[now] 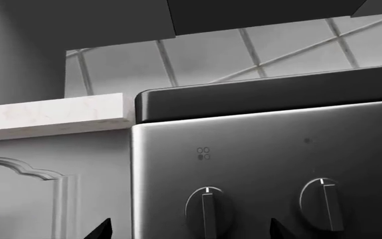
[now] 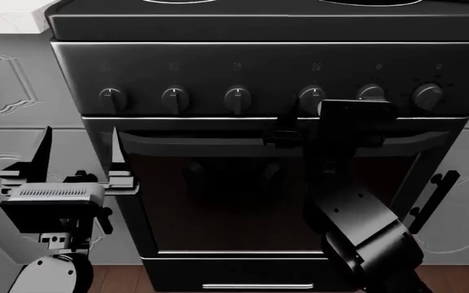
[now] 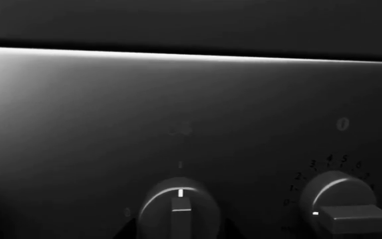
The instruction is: Pick the croissant and place it on the pan. Then turn on the stove to warm the croissant.
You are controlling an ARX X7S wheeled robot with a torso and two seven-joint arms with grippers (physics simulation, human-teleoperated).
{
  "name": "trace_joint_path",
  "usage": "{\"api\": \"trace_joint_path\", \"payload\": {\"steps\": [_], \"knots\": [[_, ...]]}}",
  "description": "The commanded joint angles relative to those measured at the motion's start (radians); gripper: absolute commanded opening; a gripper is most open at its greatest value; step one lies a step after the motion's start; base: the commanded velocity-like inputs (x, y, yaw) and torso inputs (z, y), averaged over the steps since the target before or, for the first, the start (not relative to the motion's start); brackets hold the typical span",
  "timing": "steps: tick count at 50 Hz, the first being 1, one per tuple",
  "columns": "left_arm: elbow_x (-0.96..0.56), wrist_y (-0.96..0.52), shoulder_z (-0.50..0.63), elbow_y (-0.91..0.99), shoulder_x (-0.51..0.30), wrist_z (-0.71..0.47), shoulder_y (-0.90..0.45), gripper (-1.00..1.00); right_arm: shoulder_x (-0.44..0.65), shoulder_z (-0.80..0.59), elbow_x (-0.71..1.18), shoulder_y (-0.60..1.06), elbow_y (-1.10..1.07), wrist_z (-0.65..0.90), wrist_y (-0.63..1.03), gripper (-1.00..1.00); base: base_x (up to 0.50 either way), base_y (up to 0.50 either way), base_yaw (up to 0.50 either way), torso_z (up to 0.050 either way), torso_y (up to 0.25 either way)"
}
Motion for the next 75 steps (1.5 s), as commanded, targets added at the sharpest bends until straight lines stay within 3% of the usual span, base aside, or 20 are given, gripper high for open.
{"api": "trace_joint_path", "payload": {"steps": [1,75], "knots": [[0.000,0.002,0.000,-0.001,0.000,-0.002,-0.001,1.00,-0.003,-0.001,-0.010,-0.001,0.002,-0.016,0.000,-1.00,0.00,0.00,0.00,0.000,0.000],[-0.002,0.008,0.010,-0.036,0.004,0.000,-0.015,1.00,0.131,-0.221,-0.108,0.138,-0.109,-0.141,0.184,-1.00,0.00,0.00,0.00,0.000,0.000]]}}
